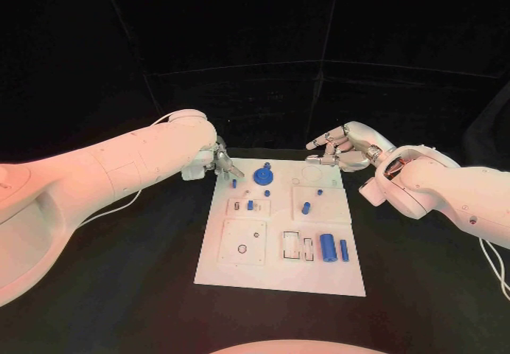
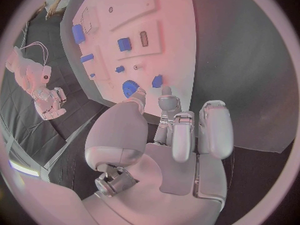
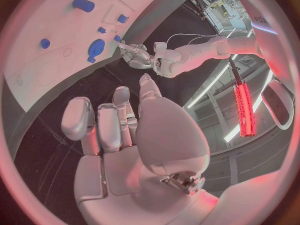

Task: Assemble the parts on the task board

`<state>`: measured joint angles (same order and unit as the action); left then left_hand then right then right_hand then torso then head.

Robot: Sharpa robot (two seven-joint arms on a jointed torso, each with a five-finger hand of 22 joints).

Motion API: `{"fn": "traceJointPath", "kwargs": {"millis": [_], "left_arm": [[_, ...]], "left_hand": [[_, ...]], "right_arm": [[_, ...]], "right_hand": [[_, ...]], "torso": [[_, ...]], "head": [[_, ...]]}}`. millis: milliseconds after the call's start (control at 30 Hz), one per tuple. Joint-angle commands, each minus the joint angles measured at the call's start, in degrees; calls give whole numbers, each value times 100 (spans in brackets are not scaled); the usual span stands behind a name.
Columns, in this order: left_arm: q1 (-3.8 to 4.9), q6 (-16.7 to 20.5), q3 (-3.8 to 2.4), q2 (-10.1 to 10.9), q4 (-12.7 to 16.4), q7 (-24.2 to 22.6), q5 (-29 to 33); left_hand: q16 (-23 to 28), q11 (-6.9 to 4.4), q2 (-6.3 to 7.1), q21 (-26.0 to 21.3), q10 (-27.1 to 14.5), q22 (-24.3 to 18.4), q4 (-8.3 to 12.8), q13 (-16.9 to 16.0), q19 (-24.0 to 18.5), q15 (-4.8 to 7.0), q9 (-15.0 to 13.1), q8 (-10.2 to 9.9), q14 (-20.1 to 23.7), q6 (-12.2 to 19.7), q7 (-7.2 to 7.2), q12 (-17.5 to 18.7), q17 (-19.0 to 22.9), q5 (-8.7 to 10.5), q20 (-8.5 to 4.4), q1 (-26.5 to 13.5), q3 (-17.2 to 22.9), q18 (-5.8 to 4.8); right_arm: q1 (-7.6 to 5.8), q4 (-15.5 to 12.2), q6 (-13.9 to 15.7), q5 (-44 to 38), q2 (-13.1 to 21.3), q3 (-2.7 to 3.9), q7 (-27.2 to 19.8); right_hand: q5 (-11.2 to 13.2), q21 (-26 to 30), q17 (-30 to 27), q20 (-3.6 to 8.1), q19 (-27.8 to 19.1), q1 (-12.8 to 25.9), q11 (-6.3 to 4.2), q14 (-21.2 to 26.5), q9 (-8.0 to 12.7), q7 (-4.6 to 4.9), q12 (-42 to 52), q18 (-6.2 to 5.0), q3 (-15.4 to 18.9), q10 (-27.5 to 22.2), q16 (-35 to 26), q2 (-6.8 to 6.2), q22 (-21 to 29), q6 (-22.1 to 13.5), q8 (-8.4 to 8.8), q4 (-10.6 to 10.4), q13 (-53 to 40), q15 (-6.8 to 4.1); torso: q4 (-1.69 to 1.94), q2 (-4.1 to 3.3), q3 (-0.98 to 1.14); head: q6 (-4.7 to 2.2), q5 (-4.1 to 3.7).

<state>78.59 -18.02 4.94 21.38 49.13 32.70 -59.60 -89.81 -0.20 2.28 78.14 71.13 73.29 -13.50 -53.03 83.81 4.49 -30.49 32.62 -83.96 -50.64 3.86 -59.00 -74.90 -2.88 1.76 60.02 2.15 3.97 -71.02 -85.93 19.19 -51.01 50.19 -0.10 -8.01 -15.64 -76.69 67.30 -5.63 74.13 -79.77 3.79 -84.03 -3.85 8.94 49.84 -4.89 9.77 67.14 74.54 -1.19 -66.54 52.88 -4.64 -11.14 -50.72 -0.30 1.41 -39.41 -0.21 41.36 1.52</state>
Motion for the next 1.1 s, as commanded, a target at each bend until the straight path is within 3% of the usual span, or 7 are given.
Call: {"fn": "traceJointPath", "kwargs": {"millis": [33, 433, 1100], "left_arm": [[-16, -124, -1, -30, -38, -130, -106], [-84, -142, 1, -115, -164, -195, -108], [-96, -101, 4, -169, -228, -297, -108]], "left_hand": [[-19, -2, -1, -11, -45, 6, 9, 12, -10, -56, 9, -26, -604, -13, 12, 23, -1510, 3, 43, 56, -38, -29], [-19, 4, -124, -13, -64, 14, 82, 38, -10, -63, 69, -62, -604, -37, 19, 26, -1510, 3, 51, 246, -55, -29], [-19, 4, -291, -6, -71, 37, 203, 58, -6, -65, 135, -90, -604, -86, 20, 16, -1510, 4, 55, 479, -24, -32]], "right_arm": [[-11, 0, -29, 17, -9, 3, -43], [-10, 12, -33, 17, -29, 3, -47], [-10, 18, -43, 17, -52, 3, -50]], "right_hand": [[5, 17, -1, -17, -39, 11, -1, -112, -5, -9, -20, -43, 33, -45, -20, 35, 5, -21, -34, 14, 1, -26], [1, 19, -4, -17, -39, 3, -1, -111, -5, -9, -21, -44, 33, -45, -24, 43, 7, -21, -35, 17, 4, -26], [0, 20, -5, -17, -40, 1, -1, -111, -5, -9, -21, -44, 33, -45, -25, 44, 7, -21, -35, 18, 4, -26]], "torso": [[4, 2, 1], [7, 3, 4], [7, 6, 5]], "head": [[3, -6], [9, -8], [44, -7]]}}
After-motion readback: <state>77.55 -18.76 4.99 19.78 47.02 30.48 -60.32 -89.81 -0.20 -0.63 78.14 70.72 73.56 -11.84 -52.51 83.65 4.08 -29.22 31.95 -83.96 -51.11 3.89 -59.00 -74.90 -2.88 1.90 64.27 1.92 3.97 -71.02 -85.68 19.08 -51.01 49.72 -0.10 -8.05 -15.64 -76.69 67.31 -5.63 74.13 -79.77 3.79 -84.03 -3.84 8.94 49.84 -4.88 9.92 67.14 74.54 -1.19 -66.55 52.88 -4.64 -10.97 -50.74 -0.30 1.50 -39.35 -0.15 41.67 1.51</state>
